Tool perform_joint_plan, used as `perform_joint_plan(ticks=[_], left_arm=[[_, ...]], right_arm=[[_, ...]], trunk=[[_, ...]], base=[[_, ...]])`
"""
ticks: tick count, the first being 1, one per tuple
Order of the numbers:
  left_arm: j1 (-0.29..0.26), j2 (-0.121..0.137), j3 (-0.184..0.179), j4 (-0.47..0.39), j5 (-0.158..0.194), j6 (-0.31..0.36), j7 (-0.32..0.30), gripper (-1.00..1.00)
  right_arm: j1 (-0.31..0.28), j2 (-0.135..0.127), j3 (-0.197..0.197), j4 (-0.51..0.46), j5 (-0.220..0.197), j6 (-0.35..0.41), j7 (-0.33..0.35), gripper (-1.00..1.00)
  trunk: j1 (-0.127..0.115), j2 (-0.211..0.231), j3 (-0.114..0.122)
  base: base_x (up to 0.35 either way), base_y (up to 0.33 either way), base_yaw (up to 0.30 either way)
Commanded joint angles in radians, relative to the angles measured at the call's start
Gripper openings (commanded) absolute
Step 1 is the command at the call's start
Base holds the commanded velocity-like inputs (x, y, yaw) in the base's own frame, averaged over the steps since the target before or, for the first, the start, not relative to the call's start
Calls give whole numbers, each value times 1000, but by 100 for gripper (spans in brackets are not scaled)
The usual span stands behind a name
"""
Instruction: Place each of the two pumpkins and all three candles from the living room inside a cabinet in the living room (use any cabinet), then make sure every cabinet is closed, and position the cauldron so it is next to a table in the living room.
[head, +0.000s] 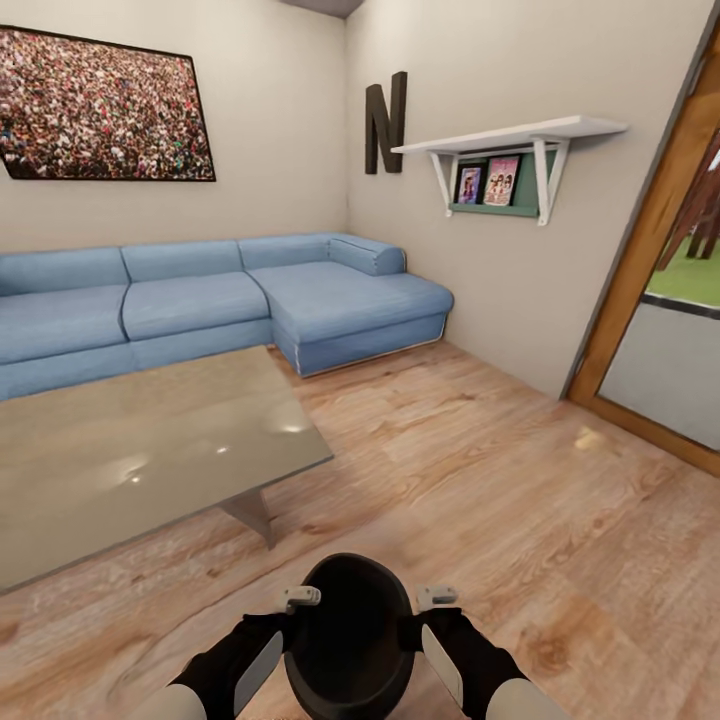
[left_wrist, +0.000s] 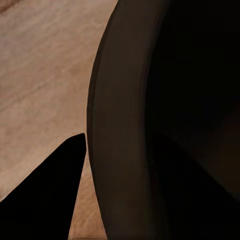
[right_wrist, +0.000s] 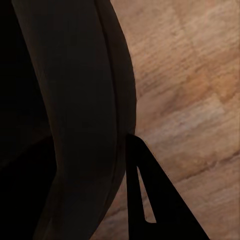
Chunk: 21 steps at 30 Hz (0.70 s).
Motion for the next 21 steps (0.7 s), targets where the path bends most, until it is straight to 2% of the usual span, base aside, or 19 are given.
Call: perform_joint_plan(ticks=[1,21], left_arm=[[-1,9,-13,0,6,4,11,-100],[-1,9,-13,-1,6,4,11,-100]], right_arm=[[-1,-1,14,-6,-39,1,-3,-100],[-1,-1,16,-6,-39,1,-3,-100]], trunk=[[0,-1,-1],[0,-1,-1]], base=[[0,0,291],[0,0,291]])
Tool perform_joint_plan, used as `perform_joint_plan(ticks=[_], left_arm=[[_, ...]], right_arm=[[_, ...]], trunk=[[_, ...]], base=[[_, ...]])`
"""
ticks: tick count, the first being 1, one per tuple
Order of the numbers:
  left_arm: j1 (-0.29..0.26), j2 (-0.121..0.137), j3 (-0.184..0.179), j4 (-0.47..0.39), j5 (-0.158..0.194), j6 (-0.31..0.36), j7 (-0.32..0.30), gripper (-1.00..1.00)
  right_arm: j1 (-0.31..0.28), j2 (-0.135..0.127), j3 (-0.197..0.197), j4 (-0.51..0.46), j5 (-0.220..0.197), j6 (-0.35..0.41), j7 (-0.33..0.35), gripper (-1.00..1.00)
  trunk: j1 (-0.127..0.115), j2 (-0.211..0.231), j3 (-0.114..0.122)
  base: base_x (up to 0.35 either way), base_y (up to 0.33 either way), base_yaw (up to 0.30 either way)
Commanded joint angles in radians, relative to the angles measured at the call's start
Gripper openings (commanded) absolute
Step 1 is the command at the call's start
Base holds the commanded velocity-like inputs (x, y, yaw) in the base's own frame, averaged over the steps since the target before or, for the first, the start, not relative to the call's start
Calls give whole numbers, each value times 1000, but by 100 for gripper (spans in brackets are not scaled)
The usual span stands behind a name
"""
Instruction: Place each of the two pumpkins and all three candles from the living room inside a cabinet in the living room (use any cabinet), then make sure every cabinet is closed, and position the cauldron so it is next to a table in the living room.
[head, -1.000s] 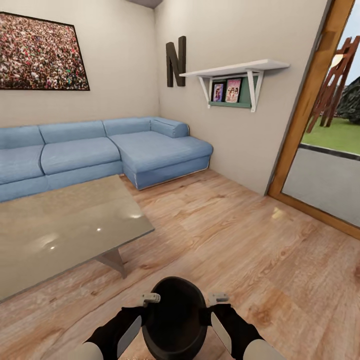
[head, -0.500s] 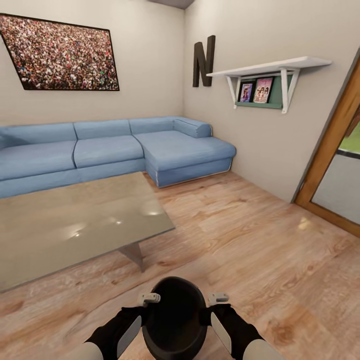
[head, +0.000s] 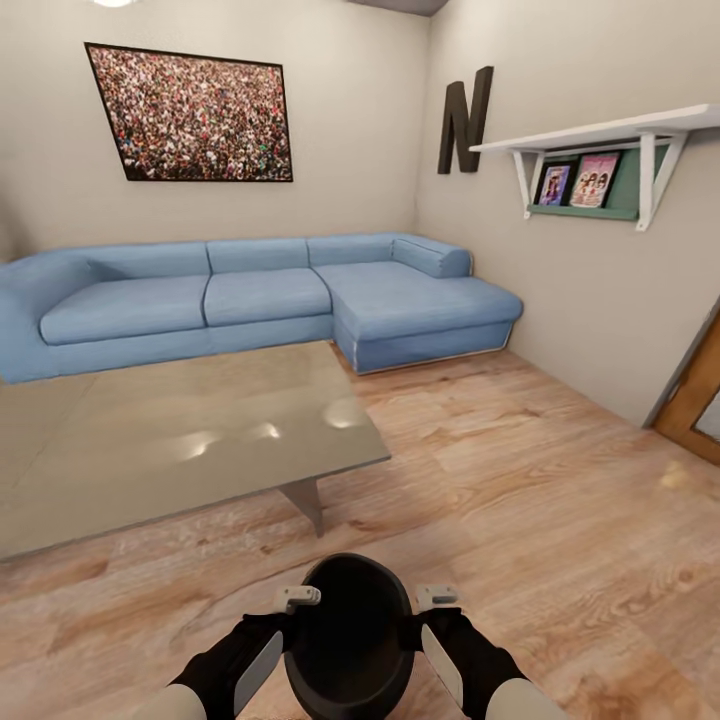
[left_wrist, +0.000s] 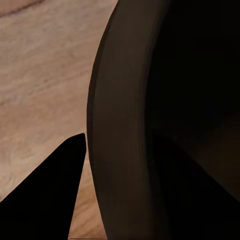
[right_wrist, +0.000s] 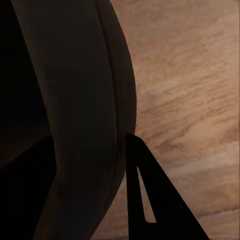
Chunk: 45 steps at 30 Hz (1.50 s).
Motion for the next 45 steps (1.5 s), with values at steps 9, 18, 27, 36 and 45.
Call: perform_joint_plan(ticks=[9,18,27,36,45], left_arm=[[-1,8,-12,1,6,4,11,-100],[-1,8,-13,1,6,4,11,-100],[-1,8,-13,1,6,4,11,-100],[-1,8,-12,0,6,4,11,-100],[-1,8,-12,-1,6,4,11,-100]], right_arm=[[-1,-1,16,-5,-39,1,-2,-100],[-1,-1,17,-5,-39,1,-2,-100],[-1,-1,17,-6,-39,1,-1,-100],[-1,-1,17,-6,-39,1,-1,-100],[-1,-1,17,-6,-39,1,-1,-100]], trunk=[[0,-1,-1],[0,-1,-1],[0,-1,-1],[0,-1,-1],[0,-1,-1]], base=[[0,0,291],[0,0,291],[0,0,289],[0,0,176],[0,0,8]])
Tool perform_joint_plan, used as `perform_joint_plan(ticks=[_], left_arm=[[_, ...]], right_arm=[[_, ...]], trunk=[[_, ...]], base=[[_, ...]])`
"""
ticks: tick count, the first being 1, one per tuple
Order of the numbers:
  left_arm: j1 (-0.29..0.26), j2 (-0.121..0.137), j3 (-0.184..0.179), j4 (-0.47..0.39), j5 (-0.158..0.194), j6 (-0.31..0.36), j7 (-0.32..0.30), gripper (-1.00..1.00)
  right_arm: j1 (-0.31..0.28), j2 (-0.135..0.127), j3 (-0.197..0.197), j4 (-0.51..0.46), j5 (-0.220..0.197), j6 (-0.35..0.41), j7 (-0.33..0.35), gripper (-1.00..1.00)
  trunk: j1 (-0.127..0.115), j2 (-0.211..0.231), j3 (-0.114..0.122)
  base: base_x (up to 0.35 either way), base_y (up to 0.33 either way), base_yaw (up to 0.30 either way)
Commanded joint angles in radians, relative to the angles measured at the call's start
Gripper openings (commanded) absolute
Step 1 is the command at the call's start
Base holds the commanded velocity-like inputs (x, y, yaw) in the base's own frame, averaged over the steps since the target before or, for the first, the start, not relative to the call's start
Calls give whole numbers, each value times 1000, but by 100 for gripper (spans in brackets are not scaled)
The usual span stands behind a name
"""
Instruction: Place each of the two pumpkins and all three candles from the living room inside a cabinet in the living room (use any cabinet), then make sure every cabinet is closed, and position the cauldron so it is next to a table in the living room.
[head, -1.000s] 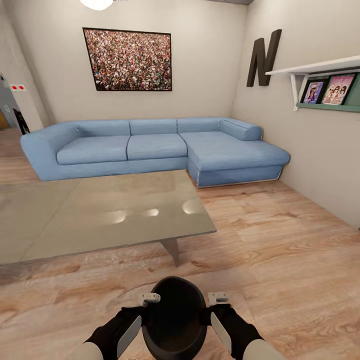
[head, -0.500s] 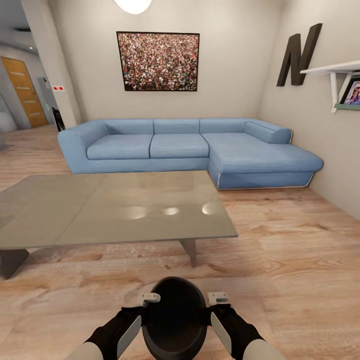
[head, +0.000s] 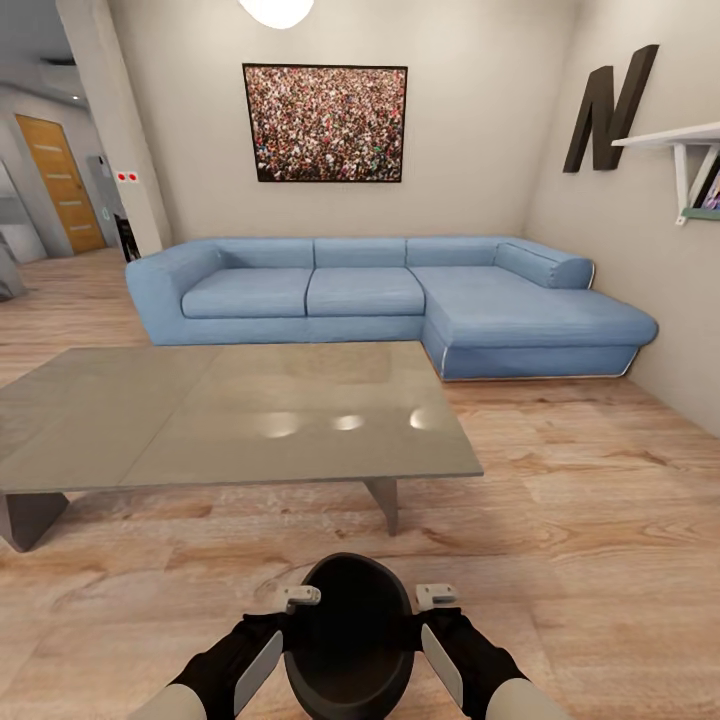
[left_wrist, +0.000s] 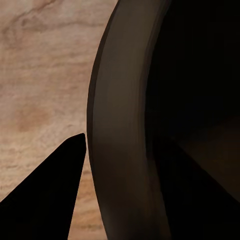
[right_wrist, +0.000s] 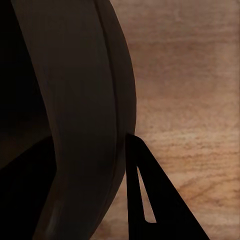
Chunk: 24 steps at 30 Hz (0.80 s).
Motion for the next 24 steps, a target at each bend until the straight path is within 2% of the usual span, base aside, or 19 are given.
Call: perform_joint_plan(ticks=[1,13,24], left_arm=[[0,8,-13,0,6,5,12,-100],[0,8,-13,1,6,5,12,-100],[0,8,-13,3,6,5,12,-100]], right_arm=[[-1,-1,15,-5,-38,1,0,-100],[-1,-1,15,-5,-38,1,0,-100],[-1,-1,15,-6,-38,1,0,-100]], trunk=[[0,-1,-1],[0,-1,-1],[0,-1,-1]], base=[[0,0,0],[85,39,0],[189,23,0]])
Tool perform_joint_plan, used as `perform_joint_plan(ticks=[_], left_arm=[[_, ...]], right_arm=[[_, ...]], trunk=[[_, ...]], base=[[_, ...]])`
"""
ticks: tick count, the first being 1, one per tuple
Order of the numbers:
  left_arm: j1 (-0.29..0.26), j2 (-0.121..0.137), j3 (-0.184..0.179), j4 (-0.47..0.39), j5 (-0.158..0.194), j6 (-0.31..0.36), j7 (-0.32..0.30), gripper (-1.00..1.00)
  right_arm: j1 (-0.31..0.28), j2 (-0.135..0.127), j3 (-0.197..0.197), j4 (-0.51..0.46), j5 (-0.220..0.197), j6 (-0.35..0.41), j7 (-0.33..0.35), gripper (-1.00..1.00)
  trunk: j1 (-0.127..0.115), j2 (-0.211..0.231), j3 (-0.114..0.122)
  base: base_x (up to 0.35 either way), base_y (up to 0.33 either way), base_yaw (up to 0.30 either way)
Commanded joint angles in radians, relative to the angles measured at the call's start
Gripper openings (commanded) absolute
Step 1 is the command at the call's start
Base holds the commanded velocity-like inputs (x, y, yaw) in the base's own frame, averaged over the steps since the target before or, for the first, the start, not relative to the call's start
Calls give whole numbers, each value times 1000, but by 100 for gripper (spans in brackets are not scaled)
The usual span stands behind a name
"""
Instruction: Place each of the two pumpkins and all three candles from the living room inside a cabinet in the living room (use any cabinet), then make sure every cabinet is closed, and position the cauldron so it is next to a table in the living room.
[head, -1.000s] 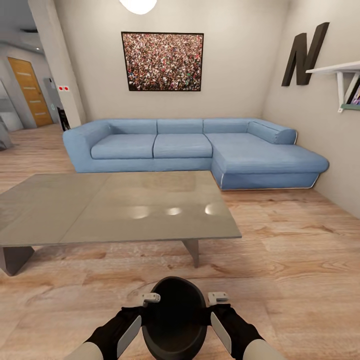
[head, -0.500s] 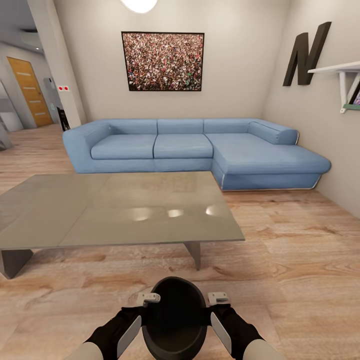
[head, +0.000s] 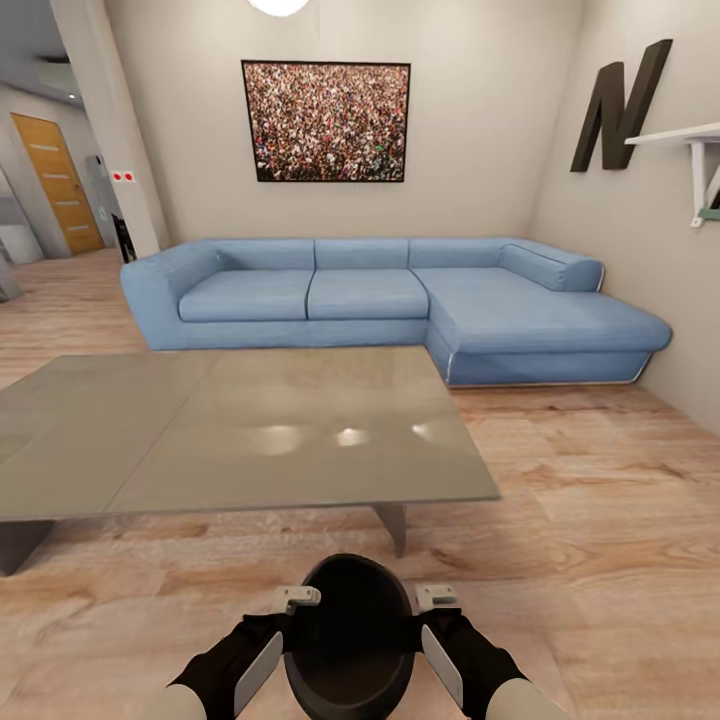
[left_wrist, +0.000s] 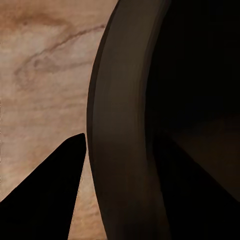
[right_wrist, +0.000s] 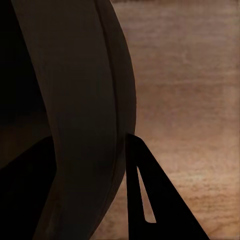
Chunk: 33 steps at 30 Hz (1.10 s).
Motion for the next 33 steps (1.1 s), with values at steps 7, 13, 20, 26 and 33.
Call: perform_joint_plan(ticks=[7,13,20,26,33], left_arm=[[-1,9,-12,-1,4,5,12,-100],[-1,9,-12,-4,4,5,13,-100],[-1,9,-12,-6,4,4,17,-100],[-1,9,-12,-6,4,3,18,-100],[-1,9,-12,-6,4,3,18,-100]], right_arm=[[-1,-1,16,-11,-38,1,-1,-100],[-1,-1,16,-11,-38,1,-1,-100],[-1,-1,16,-11,-38,1,-1,-100],[-1,-1,16,-11,-38,1,-1,-100],[-1,-1,16,-11,-38,1,-1,-100]], trunk=[[0,0,-1],[0,0,-1],[0,0,-1],[3,-2,-24],[6,-4,-51]], base=[[217,30,0],[31,3,0],[2,0,0],[0,0,0],[0,0,0]])
